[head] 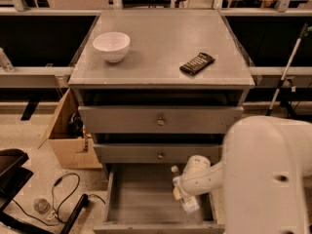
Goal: Pick blue plastic bottle from bottom drawer and place on counter
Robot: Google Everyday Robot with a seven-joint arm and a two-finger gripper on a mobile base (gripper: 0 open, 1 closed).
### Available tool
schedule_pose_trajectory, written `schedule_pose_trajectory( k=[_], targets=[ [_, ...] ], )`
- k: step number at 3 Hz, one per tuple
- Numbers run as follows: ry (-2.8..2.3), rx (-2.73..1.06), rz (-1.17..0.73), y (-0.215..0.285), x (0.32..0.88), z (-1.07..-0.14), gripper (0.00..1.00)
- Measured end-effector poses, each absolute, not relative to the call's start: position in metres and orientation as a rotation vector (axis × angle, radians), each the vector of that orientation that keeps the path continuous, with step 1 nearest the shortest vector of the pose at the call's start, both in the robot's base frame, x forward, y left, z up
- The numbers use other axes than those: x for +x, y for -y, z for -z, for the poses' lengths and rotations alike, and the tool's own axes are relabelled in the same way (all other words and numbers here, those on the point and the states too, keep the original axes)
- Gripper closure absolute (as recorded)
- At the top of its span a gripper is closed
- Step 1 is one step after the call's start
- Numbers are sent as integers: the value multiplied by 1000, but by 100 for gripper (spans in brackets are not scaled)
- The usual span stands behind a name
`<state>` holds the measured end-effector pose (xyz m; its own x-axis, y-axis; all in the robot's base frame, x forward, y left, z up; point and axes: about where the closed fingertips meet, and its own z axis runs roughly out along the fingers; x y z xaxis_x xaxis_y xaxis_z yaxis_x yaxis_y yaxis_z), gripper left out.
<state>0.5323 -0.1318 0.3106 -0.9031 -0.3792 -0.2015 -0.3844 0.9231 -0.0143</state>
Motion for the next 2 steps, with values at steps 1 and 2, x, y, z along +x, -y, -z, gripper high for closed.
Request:
schedule_pose_trajectory(
  k=[1,2],
  targets=[
    [-2787,-676,-39,148,525,-368,100],
    [-2678,-717,-87,149,535,-424,100]
  ],
)
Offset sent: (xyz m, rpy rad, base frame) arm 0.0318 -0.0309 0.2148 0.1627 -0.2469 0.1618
